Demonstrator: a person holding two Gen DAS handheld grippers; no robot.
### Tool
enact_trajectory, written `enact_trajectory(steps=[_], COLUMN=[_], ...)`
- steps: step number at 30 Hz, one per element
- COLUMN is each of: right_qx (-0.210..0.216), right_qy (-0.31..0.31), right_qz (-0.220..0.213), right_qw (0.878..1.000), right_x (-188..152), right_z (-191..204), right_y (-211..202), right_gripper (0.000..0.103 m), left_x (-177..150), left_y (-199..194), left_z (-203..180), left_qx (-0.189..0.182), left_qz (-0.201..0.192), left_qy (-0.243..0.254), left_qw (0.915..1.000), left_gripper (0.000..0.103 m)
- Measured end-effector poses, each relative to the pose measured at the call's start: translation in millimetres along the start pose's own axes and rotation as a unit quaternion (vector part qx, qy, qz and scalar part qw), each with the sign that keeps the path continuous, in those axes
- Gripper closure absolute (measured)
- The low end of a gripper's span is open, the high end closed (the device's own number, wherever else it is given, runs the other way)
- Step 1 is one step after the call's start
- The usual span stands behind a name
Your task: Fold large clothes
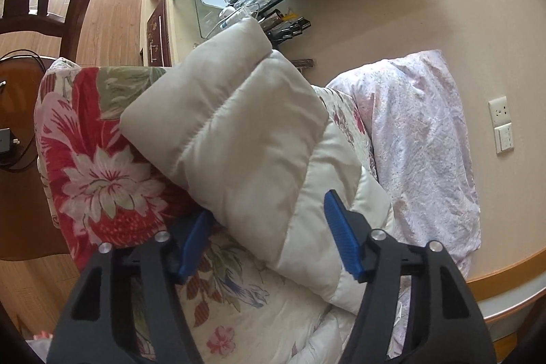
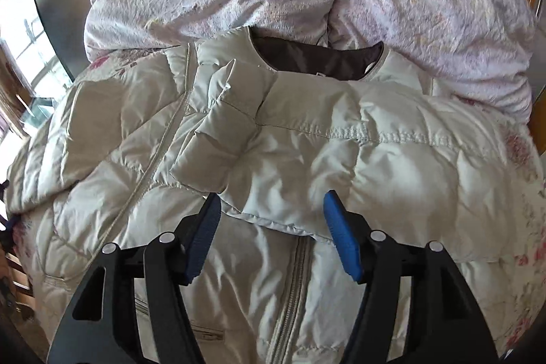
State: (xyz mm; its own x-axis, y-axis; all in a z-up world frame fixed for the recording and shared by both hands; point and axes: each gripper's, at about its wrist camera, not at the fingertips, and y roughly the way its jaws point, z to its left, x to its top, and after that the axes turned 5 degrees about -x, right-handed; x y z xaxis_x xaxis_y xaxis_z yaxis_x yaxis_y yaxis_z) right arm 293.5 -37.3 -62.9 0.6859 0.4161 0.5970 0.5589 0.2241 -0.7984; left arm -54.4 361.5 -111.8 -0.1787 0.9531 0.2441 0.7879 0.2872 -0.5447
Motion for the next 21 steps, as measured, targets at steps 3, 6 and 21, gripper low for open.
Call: enact_trajectory(steps=[3,6,21], right_qx=[-0.031,-0.041,-0.061], right_qy=[-0.021,-0.038,-0.057], right_qz=[-0.026,-0.042,-0.061], right_qw=[0.999,0.998,0.995], right_x=[-7,-13,-27], right_z=[6,10,6], right_y=[-12,-20,-28], right_gripper=[0.028,0.025,0.022], left_x=[7,12,17], left_y=[1,2,-7], left_z=[6,10,-30], left_qx=[0.001,0.000,0.025], left_qz=[-0.004,-0.007,-0.031], left_qy=[-0.011,-0.022,0.056], left_qw=[0.9999,0.9997,0.9977], left_gripper=[0.058,0.062,0.093])
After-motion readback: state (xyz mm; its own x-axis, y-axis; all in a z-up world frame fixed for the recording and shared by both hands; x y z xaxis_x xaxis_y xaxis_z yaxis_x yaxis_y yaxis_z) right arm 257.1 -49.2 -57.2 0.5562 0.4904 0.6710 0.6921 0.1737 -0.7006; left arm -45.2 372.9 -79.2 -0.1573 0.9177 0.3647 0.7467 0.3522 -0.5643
